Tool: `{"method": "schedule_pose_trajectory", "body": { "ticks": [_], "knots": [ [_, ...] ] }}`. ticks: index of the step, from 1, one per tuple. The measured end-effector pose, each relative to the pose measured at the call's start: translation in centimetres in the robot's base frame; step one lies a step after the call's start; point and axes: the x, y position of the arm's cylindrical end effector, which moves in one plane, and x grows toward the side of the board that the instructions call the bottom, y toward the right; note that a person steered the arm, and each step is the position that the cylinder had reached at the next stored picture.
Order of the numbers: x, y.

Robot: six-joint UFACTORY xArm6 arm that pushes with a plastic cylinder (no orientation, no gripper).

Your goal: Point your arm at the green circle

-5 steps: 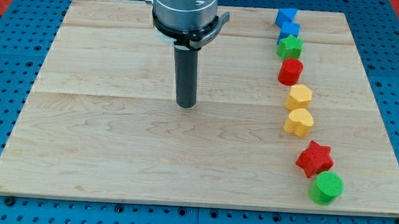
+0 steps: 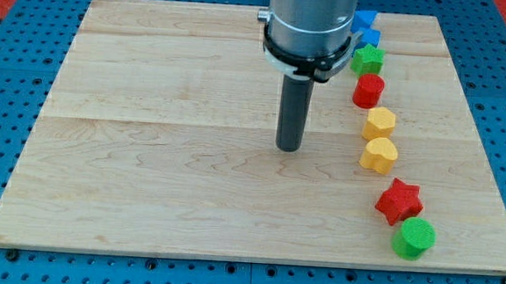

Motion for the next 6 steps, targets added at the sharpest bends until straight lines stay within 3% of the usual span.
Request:
{"method": "schedule_pose_trajectory", "body": {
  "ticks": [2,6],
  "knots": [
    [14.0,2.4],
    [14.0,9.4]
  ]
}}
